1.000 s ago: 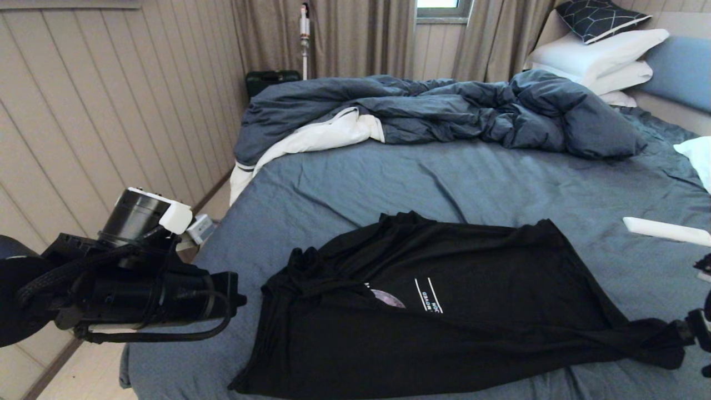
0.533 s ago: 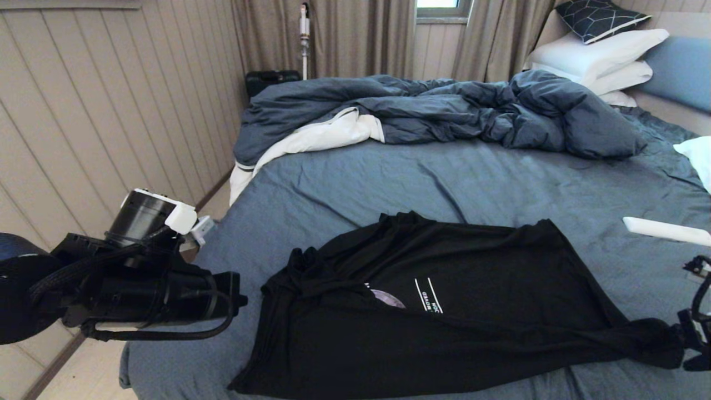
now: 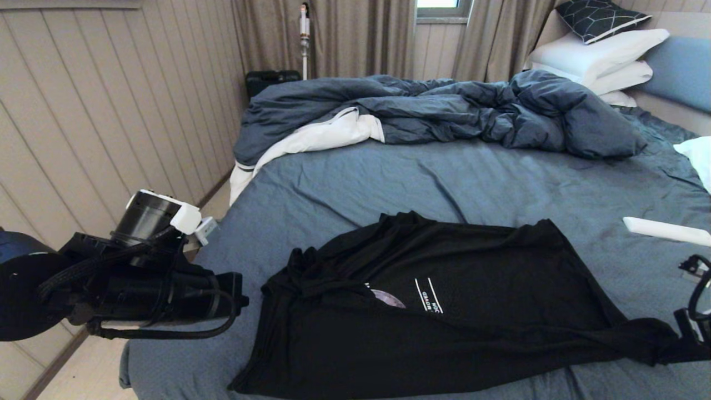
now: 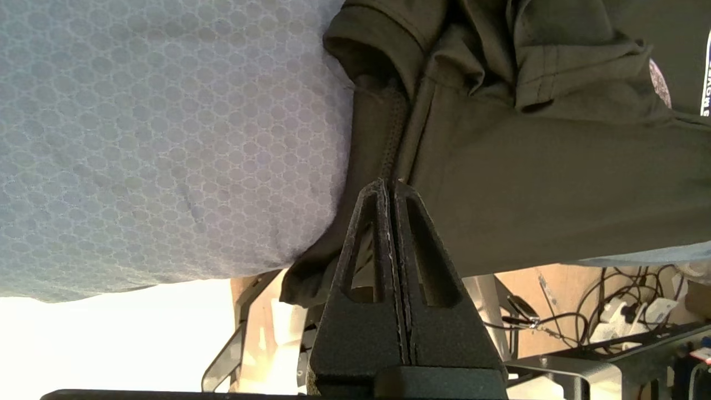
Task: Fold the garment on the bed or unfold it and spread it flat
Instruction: Fold the black T-shirt
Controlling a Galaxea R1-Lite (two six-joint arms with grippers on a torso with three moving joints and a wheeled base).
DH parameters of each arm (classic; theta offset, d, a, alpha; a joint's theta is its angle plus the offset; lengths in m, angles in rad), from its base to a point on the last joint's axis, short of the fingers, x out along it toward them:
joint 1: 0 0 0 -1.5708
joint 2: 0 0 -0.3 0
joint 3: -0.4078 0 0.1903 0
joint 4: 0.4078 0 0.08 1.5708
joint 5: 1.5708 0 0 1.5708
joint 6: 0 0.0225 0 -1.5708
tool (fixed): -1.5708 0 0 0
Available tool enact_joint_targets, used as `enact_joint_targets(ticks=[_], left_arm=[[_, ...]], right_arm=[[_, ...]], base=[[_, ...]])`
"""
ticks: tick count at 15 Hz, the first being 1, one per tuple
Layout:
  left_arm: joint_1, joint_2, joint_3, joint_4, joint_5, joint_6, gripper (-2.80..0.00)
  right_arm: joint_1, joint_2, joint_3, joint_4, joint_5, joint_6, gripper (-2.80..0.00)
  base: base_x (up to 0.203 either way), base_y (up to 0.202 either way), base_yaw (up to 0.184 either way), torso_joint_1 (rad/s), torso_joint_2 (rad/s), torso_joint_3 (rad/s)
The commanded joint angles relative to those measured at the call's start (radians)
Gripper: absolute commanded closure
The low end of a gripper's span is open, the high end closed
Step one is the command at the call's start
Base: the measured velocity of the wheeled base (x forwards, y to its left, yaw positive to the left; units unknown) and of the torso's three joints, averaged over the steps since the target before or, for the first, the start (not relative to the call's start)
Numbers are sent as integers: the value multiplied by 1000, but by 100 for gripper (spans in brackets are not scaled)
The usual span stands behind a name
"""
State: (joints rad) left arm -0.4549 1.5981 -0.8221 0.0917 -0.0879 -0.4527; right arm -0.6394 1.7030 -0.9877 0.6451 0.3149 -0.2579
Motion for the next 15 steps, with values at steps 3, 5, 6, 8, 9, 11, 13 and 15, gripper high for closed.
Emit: enact_joint_targets(ticks=[3,5,6,8,9,11,13,15], left_arm=[[-1,8,-2,0,0,-3,0],[-1,6,-2,0,0,-3,0],[-1,6,-2,0,0,-1,0],[-1,6,-3,0,0,0,0],[-1,6,-5,0,0,2,0],[-1,8,-11,0,2,2,0],[-1,10,-15,0,2,2,0],[-1,14,-24,0,4,3,0]], right_arm=[[9,-22,-31,2,13,0,0],[16,-35,-84,5,23,6,0],[19,-35,-125,5,28,18,0],[24,-26,-217,9,30,68,0],[30,-11,-266,10,30,100,0],[57,39,-320,9,30,157,0],[94,98,-365,6,30,197,0],[115,157,-407,7,29,211,0]], base=[[0,0,0,0,0,0],[0,0,0,0,0,0],[0,0,0,0,0,0],[0,0,0,0,0,0],[0,0,0,0,0,0],[0,0,0,0,0,0],[0,0,0,0,0,0],[0,0,0,0,0,0]])
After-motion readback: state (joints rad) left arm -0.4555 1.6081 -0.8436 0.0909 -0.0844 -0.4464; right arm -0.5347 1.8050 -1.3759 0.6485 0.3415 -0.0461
